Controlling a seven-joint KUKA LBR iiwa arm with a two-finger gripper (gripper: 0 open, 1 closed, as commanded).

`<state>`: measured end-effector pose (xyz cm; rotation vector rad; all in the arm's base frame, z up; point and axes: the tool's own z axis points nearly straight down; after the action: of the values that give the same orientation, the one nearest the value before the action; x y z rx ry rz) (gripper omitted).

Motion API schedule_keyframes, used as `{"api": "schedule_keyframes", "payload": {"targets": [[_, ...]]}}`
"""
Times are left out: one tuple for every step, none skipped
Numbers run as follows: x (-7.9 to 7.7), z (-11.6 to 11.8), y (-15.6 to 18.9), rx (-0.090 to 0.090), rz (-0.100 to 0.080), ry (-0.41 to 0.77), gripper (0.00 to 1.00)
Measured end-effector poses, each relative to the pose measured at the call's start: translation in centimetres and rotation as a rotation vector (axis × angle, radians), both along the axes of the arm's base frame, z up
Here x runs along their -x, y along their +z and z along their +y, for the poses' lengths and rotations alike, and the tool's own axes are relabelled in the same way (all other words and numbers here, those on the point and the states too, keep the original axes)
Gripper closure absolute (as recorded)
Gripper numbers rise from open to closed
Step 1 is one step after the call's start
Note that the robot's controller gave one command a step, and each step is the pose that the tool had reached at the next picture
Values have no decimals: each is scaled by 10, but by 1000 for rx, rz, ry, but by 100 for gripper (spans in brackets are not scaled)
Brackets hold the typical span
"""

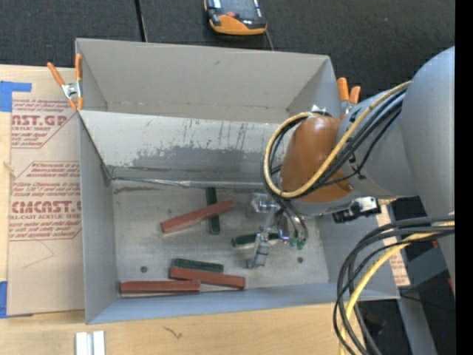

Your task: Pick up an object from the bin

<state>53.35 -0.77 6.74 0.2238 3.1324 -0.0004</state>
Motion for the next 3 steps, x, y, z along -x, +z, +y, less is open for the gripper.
{"api": "schedule_keyframes", "payload": {"targets": [[3,-2,3,-3,0,-29,100],[3,-2,3,-3,0,-28,100],[5,-2,8,-2,7,-28,100]]}}
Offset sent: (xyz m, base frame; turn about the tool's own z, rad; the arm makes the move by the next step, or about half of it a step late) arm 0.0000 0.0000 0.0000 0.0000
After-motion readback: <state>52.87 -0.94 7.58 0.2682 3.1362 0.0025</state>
